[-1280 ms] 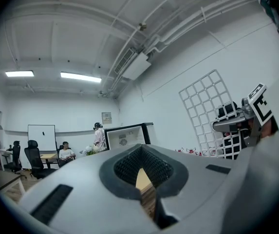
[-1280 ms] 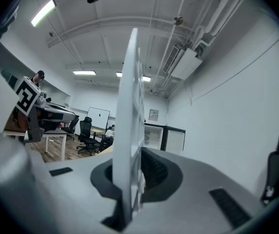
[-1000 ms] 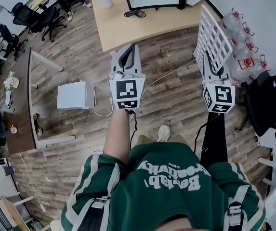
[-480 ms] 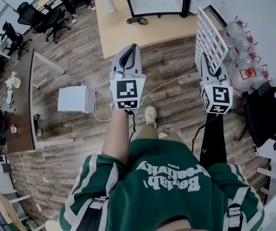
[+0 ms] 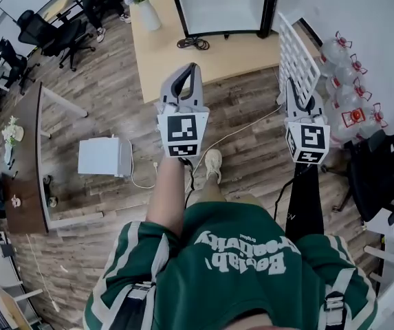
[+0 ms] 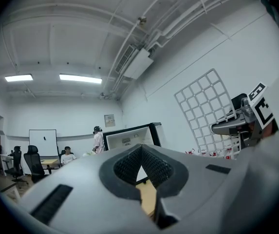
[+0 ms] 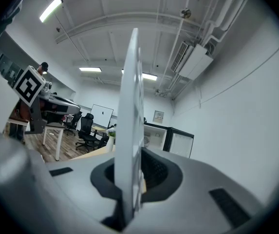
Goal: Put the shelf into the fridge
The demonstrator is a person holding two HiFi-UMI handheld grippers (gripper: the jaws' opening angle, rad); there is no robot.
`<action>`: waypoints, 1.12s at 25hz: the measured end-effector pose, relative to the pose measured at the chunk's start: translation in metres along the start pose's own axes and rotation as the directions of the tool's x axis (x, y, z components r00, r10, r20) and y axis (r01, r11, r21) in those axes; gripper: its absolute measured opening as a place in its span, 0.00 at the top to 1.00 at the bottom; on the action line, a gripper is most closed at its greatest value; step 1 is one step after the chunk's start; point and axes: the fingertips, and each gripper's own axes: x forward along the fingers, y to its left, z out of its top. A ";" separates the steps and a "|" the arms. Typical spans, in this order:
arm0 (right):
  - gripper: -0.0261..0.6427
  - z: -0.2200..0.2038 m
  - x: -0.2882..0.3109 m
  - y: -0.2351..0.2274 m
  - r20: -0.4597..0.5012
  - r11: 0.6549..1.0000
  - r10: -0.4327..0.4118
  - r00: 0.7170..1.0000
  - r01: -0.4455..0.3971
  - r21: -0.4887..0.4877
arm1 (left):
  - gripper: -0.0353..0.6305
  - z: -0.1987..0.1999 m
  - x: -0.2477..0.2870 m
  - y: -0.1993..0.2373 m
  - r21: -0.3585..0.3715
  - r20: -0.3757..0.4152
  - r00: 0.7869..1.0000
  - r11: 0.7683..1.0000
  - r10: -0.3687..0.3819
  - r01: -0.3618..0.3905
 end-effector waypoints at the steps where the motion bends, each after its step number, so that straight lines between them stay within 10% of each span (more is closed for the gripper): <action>1: 0.92 0.002 0.011 -0.001 -0.001 1.000 -0.006 1.000 0.006 -0.007 | 0.95 -0.001 0.009 0.005 -0.002 0.003 1.000 1.000 -0.004 0.004; 28: 0.92 0.009 0.256 -0.005 -0.059 0.966 -0.058 0.997 0.041 -0.256 | 0.95 -0.040 0.221 0.115 -0.028 0.023 0.995 0.995 -0.097 0.098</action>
